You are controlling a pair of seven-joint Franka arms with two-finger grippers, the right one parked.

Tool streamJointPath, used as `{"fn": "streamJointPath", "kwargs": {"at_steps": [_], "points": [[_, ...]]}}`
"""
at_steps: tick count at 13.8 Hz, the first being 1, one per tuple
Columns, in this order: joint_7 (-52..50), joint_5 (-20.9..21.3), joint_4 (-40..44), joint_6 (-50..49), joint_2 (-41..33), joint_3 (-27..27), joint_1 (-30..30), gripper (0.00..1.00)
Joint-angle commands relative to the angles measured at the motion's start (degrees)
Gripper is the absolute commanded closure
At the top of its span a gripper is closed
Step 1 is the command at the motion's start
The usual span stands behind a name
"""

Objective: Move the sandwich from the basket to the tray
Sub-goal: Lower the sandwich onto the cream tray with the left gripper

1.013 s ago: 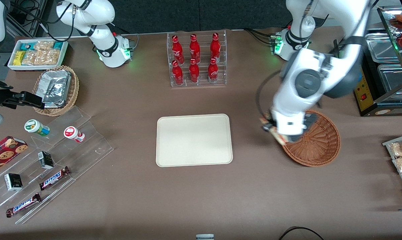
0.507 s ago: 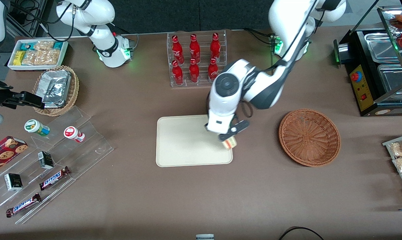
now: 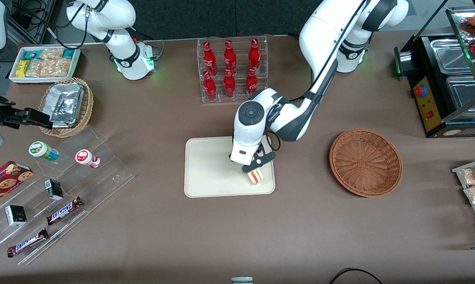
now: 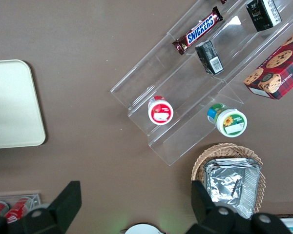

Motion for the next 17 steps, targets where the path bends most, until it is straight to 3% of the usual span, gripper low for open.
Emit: {"fn": "streamJointPath", "kwargs": {"at_steps": [1,8,11,17], "points": [[0.2,0.7,1.8,2.4,1.1,0.8,-1.0,1.00],[2.0,0.7,1.5,8.9,4.2,-0.5,-1.2,1.00],[10.5,0.6,1.9,6.6,3.6,-1.7,-1.1,1.00],[16.7,1.0,1.9,2.4,3.1,-4.2,-1.1,1.00]]}}
